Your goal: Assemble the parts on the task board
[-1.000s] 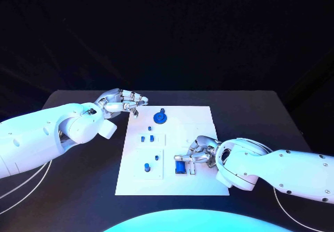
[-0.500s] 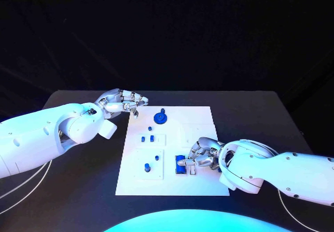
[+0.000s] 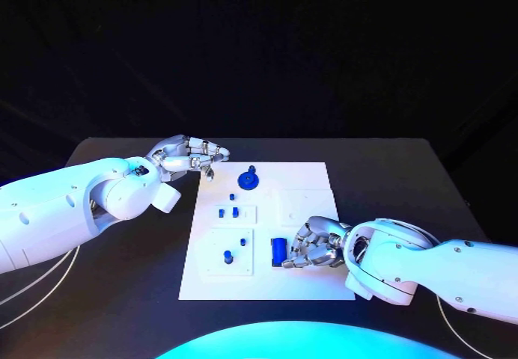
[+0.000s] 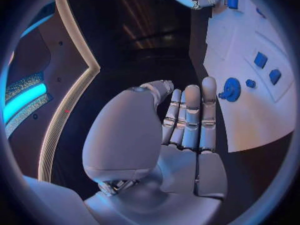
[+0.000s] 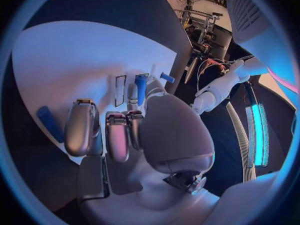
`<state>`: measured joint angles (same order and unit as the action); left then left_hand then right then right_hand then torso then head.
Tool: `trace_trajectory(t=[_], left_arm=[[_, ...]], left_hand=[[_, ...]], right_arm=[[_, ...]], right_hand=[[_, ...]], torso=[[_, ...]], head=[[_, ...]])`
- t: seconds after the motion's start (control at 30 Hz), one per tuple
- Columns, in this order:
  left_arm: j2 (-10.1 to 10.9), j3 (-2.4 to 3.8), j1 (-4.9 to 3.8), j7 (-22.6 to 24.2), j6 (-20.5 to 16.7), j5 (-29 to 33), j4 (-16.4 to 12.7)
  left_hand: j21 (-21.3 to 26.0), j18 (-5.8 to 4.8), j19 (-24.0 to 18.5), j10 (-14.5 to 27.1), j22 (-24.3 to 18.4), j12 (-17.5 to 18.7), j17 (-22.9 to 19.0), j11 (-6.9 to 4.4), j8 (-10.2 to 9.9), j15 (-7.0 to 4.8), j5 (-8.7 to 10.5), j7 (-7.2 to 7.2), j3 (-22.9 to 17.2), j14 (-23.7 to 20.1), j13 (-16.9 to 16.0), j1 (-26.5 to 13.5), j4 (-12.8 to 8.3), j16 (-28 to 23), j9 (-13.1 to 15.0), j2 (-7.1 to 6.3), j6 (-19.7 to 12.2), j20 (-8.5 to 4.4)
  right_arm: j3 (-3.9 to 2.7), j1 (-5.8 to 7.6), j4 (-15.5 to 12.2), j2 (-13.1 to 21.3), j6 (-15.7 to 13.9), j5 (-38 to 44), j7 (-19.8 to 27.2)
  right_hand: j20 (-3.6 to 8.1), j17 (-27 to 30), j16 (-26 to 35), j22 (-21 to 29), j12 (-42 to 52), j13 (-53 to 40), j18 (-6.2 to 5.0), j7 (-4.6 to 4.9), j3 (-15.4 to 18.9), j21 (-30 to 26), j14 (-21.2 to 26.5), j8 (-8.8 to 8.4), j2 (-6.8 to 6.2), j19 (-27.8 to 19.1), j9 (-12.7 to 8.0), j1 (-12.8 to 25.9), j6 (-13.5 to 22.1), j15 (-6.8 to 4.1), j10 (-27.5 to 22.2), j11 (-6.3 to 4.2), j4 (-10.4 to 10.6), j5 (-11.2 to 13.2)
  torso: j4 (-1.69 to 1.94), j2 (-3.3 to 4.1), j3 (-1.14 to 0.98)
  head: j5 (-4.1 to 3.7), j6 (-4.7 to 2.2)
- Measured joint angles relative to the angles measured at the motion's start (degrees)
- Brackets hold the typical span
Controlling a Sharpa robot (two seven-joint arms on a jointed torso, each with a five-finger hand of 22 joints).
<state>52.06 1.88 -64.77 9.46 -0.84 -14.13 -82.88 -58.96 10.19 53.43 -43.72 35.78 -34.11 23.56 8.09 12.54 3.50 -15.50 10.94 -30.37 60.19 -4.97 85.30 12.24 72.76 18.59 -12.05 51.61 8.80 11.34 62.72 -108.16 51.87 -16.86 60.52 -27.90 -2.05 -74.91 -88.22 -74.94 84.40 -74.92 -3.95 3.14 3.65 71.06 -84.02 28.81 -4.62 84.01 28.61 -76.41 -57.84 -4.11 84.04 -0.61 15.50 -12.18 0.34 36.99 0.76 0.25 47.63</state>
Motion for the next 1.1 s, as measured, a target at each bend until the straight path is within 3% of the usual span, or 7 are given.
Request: trace_trajectory(t=[0.43,0.7,1.1], left_arm=[[0.06,-0.02,0.0,-0.01,0.03,-0.01,-0.01],[0.16,-0.02,0.0,-0.02,0.05,-0.02,-0.01],[0.24,-0.02,-0.01,-0.06,0.09,-0.03,0.03]], left_hand=[[0.0,0.0,0.0,0.0,0.0,0.0,0.0,0.0,0.0,0.0,0.0,0.0,0.0,0.0,0.0,0.0,0.0,0.0,-0.01,0.0,0.0,0.0],[0.0,0.0,0.0,0.0,0.01,0.0,0.0,0.0,0.0,0.0,0.0,0.0,0.0,0.0,0.0,0.0,0.0,0.0,-0.01,0.0,0.0,0.0],[0.0,0.0,0.0,0.0,0.01,0.0,0.01,0.0,0.0,0.0,0.0,0.0,0.0,0.0,0.0,0.0,0.0,0.0,-0.01,0.0,0.0,0.0]], right_arm=[[0.0,-0.49,1.43,-1.33,0.26,1.11,0.27],[0.0,-0.57,2.31,-1.93,0.16,1.41,-0.09],[0.0,-0.62,1.53,-1.35,0.18,1.5,-0.25]], right_hand=[[0.0,0.01,0.0,0.0,0.25,-0.01,0.0,-0.21,-1.09,0.48,0.0,0.0,0.42,0.0,-0.16,-0.33,-0.22,0.0,-0.21,-0.21,1.09,-0.31],[0.0,-0.04,0.0,0.0,0.58,0.01,0.0,-0.47,-1.94,0.48,-0.01,-0.34,1.83,0.0,-0.38,-0.01,-0.48,-0.42,0.0,-0.43,1.16,-1.12],[0.0,-0.03,0.0,0.01,0.59,0.0,0.0,-0.47,-1.95,0.48,0.0,-0.34,2.93,0.0,-0.36,-0.27,-0.48,-0.42,0.0,-0.42,1.18,-1.1]], torso=[[0.15,0.02,0.07],[0.16,-0.01,0.08],[0.09,0.01,0.01]], head=[[-0.07,0.24],[0.05,0.24],[0.09,0.23]])
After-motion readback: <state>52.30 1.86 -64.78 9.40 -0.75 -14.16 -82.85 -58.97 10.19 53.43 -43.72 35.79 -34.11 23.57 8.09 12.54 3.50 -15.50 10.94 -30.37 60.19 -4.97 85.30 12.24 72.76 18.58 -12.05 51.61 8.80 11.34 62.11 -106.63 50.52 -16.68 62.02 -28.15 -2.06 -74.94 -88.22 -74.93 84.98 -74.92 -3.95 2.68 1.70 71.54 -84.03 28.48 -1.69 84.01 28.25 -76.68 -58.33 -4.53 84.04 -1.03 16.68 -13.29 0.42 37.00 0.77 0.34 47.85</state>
